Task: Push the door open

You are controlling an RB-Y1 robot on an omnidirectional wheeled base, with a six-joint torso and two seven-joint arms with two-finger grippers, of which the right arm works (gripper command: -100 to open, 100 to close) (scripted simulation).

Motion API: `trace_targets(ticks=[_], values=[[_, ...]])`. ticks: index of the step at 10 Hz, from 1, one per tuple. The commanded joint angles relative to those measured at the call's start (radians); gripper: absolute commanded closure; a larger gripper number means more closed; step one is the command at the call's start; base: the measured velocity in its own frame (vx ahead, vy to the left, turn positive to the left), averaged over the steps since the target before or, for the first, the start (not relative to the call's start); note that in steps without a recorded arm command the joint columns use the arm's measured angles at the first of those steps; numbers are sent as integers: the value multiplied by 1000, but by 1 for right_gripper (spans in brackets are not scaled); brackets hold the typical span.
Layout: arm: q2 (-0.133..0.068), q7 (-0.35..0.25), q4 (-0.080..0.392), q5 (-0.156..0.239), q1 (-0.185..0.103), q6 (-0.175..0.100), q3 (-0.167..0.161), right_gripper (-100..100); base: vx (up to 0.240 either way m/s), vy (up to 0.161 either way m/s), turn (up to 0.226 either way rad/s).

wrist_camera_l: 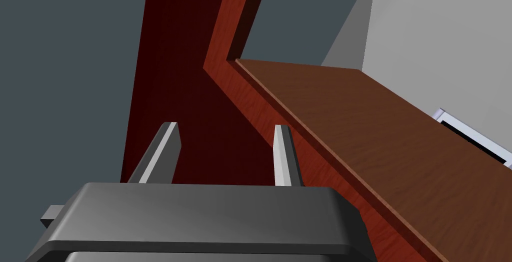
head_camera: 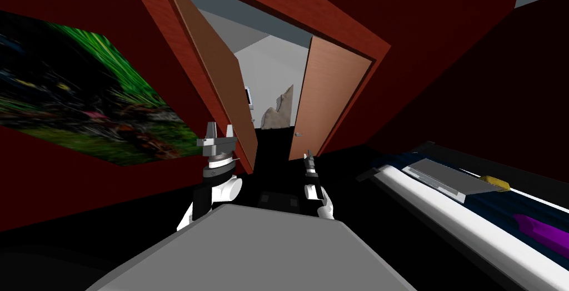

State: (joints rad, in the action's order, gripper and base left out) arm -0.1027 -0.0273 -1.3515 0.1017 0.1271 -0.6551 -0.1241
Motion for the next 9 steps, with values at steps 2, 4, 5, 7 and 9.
trace_targets(ticks=[2, 4, 5, 7, 9], values=[[2, 5, 57, 0, -25, -7, -4, -100, 87, -85, 59], [3, 7, 106, 1, -46, -17, -7, -100, 72, -87, 73], [4, 8, 131, 1, -56, -22, -8, -100, 94, -87, 68], [6, 11, 180, 2, -77, -32, -11, -100, 79, -95, 71], [8, 13, 228, 3, -97, -42, -14, -100, 71, -84, 62]])
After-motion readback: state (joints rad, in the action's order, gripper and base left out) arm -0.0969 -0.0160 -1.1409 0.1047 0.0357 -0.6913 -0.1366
